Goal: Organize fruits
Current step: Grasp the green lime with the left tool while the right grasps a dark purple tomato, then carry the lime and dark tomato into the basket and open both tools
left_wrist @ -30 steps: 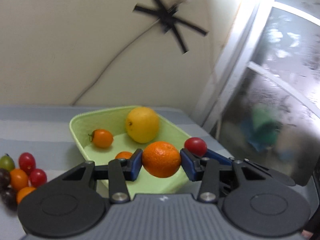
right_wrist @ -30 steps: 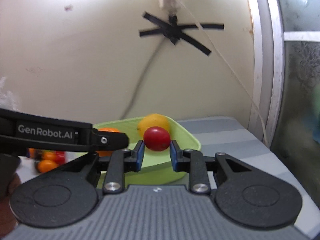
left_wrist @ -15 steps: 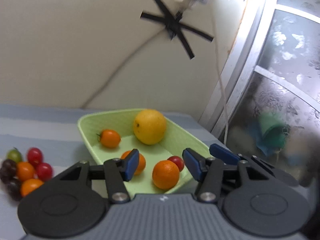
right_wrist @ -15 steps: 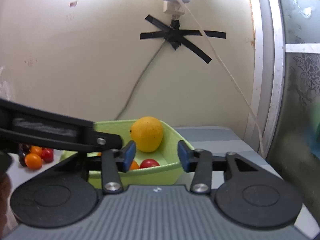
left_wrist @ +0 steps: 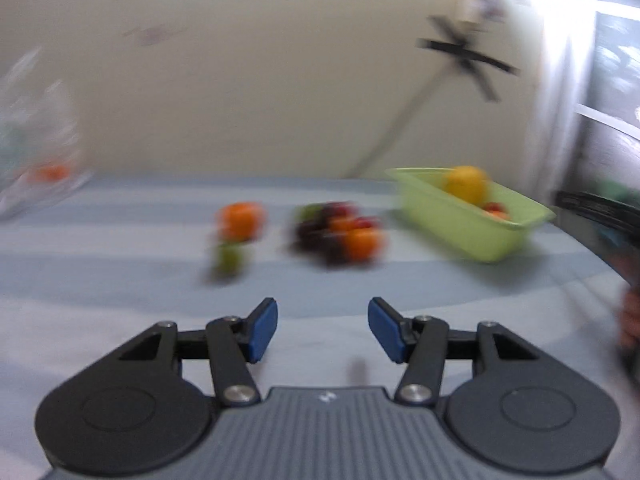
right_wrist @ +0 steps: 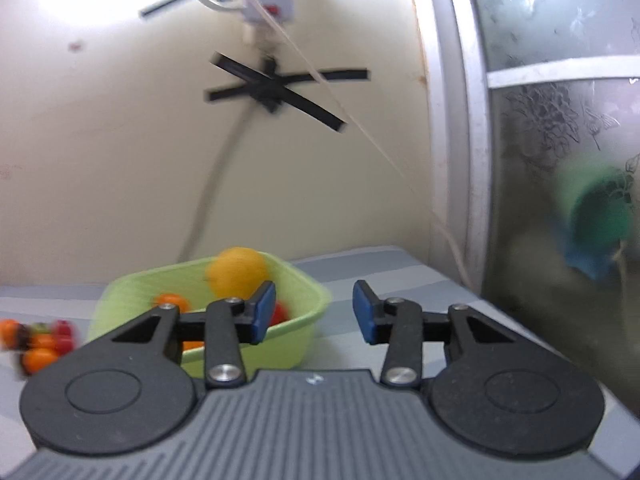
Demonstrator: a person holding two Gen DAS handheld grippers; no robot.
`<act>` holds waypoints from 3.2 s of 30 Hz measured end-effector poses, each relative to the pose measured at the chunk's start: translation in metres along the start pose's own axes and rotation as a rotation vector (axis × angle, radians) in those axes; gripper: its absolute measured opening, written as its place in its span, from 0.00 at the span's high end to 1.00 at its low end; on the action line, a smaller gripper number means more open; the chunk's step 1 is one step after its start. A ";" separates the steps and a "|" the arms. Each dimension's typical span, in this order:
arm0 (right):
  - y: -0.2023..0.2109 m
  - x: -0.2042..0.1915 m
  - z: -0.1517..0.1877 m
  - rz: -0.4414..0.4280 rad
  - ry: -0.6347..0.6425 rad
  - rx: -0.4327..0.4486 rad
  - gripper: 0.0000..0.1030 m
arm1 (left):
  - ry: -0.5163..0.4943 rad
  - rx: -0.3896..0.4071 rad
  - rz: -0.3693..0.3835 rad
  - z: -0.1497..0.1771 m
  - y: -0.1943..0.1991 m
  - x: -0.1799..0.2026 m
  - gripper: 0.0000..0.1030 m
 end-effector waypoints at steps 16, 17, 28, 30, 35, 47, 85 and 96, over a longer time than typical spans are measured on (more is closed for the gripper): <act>0.007 -0.209 0.025 -0.446 0.292 -0.156 0.61 | 0.082 -0.039 -0.071 -0.031 -0.049 -0.046 0.53; -0.001 -0.210 0.024 -0.459 0.278 -0.189 0.61 | 0.086 -0.037 -0.071 -0.031 -0.050 -0.046 0.53; -0.016 -0.218 0.031 -0.513 0.234 -0.291 0.75 | 0.122 -0.021 -0.085 -0.032 -0.050 -0.049 0.68; -0.013 -0.217 0.030 -0.513 0.237 -0.291 0.75 | 0.154 -0.009 -0.078 -0.031 -0.048 -0.052 0.74; 0.012 -0.195 0.029 -0.502 0.241 -0.234 0.75 | 0.169 0.004 -0.019 -0.025 -0.040 -0.051 0.75; 0.085 -0.105 0.055 -0.425 0.279 -0.237 0.75 | -0.025 -0.046 0.270 0.026 -0.003 0.062 0.75; -0.008 -0.018 -0.005 -0.204 0.101 -0.066 0.74 | -0.034 -0.057 0.284 -0.084 -0.126 0.137 0.74; -0.030 -0.018 0.009 -0.175 0.131 -0.068 0.70 | -0.061 -0.050 0.187 -0.081 -0.151 0.145 0.56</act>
Point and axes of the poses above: each gripper's, at about its wrist camera, not at the fingertips, and y roughly against the way its jaws point, x to its right, z to its underside, the point moved 4 cm from there along -y, roughly the way its jaws point, and after that the axes turned 7 degrees about z, right-handed, at the moved point
